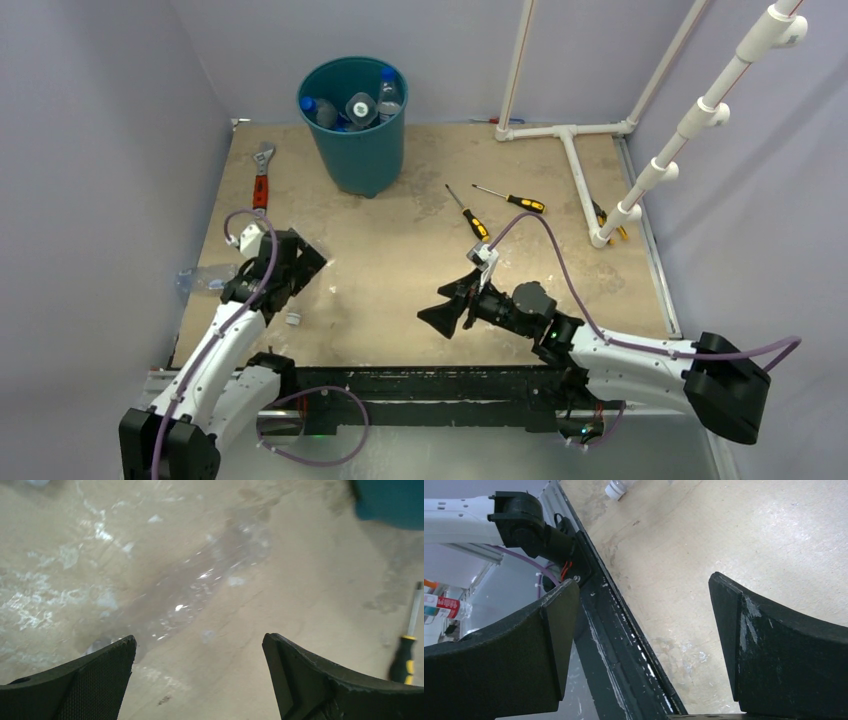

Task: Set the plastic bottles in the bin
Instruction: Move the plastic bottle to the center of the board.

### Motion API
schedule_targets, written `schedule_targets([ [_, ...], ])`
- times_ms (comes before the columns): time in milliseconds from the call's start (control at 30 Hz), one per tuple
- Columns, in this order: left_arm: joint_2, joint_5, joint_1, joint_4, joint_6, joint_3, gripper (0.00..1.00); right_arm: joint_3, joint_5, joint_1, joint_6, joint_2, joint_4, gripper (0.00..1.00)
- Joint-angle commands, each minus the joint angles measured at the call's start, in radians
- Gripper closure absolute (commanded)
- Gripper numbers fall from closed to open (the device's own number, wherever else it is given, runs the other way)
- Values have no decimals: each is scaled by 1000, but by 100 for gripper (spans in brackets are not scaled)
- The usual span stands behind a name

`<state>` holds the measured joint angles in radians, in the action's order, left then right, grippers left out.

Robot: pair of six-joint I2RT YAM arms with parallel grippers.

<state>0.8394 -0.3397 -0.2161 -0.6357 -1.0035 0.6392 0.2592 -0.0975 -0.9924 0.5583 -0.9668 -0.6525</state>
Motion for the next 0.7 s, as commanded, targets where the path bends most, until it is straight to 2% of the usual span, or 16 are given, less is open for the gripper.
schedule_targets([
  [0, 20, -27, 1, 76, -76, -102, 2, -6, 1, 3, 31, 35, -28, 1],
  [300, 199, -17, 1, 226, -67, -149, 8, -14, 47, 3, 28, 83, 5, 1],
  [467, 241, 70, -6, 325, -48, -199, 26, -24, 59, 3, 32, 83, 1, 1],
  [567, 254, 104, -50, 373, -51, -224, 30, -23, 62, 3, 31, 77, -1, 1],
  [667, 271, 83, -155, 389, -63, -212, 31, -19, 61, 3, 29, 70, -1, 1],
])
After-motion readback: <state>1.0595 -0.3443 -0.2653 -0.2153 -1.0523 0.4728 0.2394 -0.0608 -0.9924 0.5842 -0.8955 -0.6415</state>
